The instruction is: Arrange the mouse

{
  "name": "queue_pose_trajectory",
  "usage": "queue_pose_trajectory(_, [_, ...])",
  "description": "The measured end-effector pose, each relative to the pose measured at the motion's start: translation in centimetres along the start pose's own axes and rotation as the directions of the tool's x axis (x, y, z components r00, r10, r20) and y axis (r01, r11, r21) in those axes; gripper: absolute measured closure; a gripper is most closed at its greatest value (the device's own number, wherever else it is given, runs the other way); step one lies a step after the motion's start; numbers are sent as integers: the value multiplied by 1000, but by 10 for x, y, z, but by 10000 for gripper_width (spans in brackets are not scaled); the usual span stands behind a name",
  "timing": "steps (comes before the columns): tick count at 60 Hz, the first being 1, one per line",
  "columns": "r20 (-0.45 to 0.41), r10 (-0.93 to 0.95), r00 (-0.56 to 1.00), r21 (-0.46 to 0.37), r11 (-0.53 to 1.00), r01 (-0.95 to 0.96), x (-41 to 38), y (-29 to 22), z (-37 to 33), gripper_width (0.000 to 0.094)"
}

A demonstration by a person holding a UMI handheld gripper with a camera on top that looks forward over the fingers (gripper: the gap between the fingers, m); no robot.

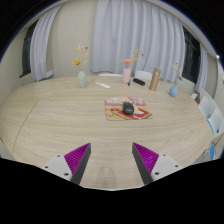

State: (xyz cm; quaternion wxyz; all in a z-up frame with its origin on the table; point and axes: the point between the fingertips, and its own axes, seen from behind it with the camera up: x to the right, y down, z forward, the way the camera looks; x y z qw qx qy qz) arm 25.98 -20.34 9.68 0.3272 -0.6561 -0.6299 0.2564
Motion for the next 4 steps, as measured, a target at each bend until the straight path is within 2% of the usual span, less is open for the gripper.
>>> queue_pose_trajectory(4, [-4, 5, 1000, 10, 1000, -5, -1, -6, 0, 82])
